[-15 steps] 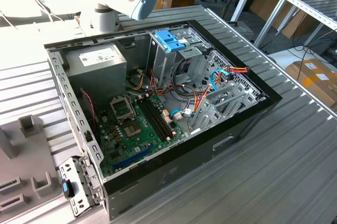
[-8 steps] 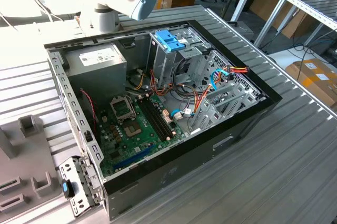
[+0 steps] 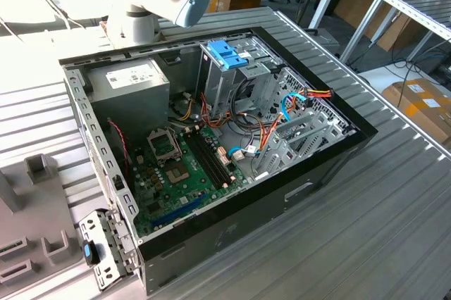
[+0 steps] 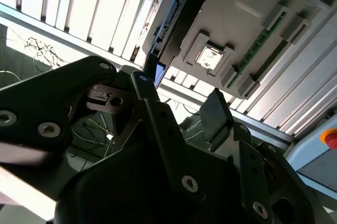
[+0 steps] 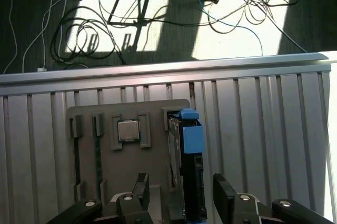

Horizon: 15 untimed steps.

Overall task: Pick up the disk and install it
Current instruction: 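Pick up the disk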

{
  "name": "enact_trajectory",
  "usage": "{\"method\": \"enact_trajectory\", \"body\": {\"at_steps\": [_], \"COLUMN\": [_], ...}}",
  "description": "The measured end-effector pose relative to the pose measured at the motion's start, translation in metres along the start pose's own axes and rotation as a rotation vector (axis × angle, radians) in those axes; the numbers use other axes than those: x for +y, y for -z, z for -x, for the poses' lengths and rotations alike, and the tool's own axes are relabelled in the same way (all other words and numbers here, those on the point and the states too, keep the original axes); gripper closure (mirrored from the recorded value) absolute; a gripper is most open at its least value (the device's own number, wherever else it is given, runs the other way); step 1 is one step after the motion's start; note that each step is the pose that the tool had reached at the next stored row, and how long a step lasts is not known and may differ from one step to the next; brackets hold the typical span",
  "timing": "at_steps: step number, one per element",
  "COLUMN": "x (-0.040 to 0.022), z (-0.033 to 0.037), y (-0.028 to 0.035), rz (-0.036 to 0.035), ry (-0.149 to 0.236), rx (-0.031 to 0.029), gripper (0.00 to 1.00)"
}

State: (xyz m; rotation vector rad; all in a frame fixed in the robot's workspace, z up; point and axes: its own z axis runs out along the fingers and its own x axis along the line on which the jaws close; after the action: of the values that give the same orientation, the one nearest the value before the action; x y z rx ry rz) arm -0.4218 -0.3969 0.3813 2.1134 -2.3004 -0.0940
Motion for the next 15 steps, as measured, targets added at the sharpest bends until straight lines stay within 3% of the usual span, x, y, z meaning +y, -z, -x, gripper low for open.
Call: {"method": "enact_trajectory", "body": {"at_steps": [15], "x": [0.0002], "z": [-0.0002], "y": [-0.0053], "rz": [0.0000], "ry": [0.000], "rx": [0.0000], "gripper": [0.40]}}
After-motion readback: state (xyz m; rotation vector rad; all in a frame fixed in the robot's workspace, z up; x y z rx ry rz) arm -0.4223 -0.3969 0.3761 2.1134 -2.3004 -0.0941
